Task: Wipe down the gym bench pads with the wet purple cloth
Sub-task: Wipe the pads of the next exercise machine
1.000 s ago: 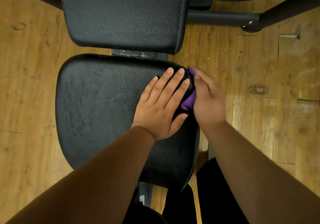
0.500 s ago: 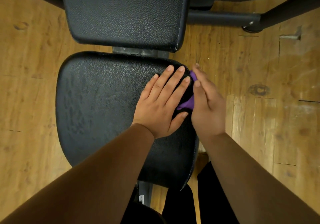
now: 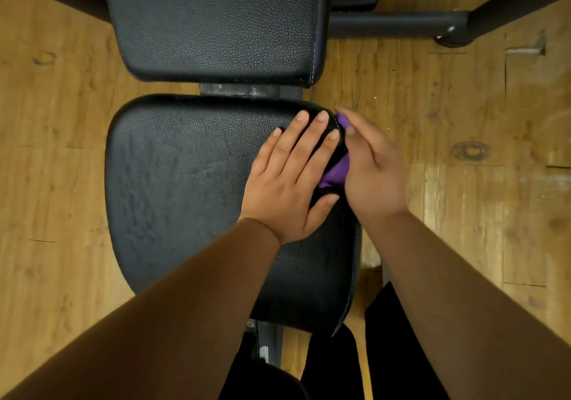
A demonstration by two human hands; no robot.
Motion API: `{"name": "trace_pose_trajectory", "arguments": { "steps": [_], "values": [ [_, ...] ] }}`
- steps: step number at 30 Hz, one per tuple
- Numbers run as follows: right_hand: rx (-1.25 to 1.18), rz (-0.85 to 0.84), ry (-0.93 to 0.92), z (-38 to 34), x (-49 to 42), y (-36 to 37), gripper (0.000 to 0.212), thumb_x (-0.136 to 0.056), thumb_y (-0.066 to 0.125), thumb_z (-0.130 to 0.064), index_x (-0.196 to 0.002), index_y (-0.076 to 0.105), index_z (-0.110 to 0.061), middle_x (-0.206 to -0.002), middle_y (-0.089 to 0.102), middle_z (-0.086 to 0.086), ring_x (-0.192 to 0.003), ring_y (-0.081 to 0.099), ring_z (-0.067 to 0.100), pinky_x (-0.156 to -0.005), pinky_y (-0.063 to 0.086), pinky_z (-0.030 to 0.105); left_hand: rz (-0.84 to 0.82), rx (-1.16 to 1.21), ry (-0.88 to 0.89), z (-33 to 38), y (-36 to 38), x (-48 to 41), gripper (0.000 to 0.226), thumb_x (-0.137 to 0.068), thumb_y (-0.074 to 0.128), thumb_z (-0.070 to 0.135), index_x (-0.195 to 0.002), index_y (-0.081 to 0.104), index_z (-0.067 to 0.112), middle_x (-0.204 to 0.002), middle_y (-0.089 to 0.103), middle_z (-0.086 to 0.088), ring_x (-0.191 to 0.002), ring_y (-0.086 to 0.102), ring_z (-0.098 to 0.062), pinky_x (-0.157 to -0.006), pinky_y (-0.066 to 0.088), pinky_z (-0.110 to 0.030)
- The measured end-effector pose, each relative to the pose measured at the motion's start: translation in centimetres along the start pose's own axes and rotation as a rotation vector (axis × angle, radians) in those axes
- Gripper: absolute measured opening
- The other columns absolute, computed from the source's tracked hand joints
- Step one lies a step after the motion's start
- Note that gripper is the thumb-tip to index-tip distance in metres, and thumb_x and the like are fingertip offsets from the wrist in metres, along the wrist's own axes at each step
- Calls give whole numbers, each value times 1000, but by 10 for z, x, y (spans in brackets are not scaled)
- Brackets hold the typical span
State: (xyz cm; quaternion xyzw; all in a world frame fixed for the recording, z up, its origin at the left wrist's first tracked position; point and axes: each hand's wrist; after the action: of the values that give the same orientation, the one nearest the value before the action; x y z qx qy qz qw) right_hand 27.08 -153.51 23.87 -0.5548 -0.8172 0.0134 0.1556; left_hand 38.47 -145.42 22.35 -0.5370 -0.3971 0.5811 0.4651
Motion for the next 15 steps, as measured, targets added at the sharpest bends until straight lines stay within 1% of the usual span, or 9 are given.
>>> {"name": "trace_pose_trajectory", "arguments": {
  "steps": [2,3,4,6,8,10,12,13,15],
  "values": [
    [-123,-35,193,-4,-23,2,29,-99,46,-17,-109,71,-27,-115,69,-10,-112,60,3,-108,42,33,-3,6,-2,1,0,1,70,-97,15,50,-145,40,5,-153,33,-16,-145,24,-32,-119,15,-44],
    [-180,-44,261,-4,-30,2,28,-98,47,-14,-105,72,-24,-111,71,-7,-109,63,6,-107,43,35,-5,5,-4,1,0,0,70,-97,15,50,-145,40,5,-153,33,-16,-145,24,-32,-119,15,-44],
    [-206,-49,280,-4,-31,1,27,-98,47,-13,-105,73,-22,-109,72,-6,-108,64,8,-107,43,36,-6,4,-6,1,0,0,70,-97,15,50,-145,40,5,-153,33,-16,-145,23,-32,-119,15,-44],
    [-141,-27,194,-1,-16,-2,29,-99,46,-17,-109,70,-28,-113,70,-10,-111,61,4,-107,42,35,-5,-4,-3,1,-1,0,70,-97,16,50,-145,40,5,-153,32,-16,-145,23,-32,-119,16,-44],
    [-76,2,71,7,6,-3,31,-99,42,-24,-122,62,-33,-123,63,-16,-119,54,-1,-110,39,33,9,-12,6,1,0,0,69,-97,17,49,-145,39,5,-153,33,-16,-145,24,-32,-119,17,-45],
    [-40,16,-11,11,16,-2,36,-99,39,-31,-131,56,-34,-130,59,-14,-123,54,6,-109,41,38,18,-12,6,1,1,0,68,-97,17,49,-145,38,6,-153,33,-16,-145,24,-32,-119,17,-45],
    [44,-9,-43,7,6,-1,37,-98,38,-37,-130,57,-39,-122,62,-15,-115,60,14,-103,46,44,19,-13,4,1,1,0,68,-97,16,49,-145,38,6,-153,33,-16,-145,24,-32,-119,18,-45],
    [67,-37,-36,3,-2,0,35,-98,39,-36,-126,60,-39,-114,64,-17,-110,61,13,-101,48,43,16,-12,4,1,1,1,69,-97,16,50,-145,38,6,-153,33,-16,-145,24,-32,-119,17,-45],
    [-18,-68,45,-6,-17,1,30,-101,43,-26,-117,67,-34,-104,66,-19,-97,65,5,-94,52,31,11,-16,2,1,1,1,70,-97,15,50,-145,39,6,-153,33,-15,-145,24,-32,-119,17,-45]
  ]
}}
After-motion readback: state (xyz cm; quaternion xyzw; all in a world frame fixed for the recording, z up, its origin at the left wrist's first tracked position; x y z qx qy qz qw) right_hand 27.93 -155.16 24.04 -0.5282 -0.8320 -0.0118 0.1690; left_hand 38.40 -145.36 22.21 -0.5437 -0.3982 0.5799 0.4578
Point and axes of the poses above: each hand's wrist, its own x-axis away from the middle knuckle, its own y-axis out of the palm, z = x × y
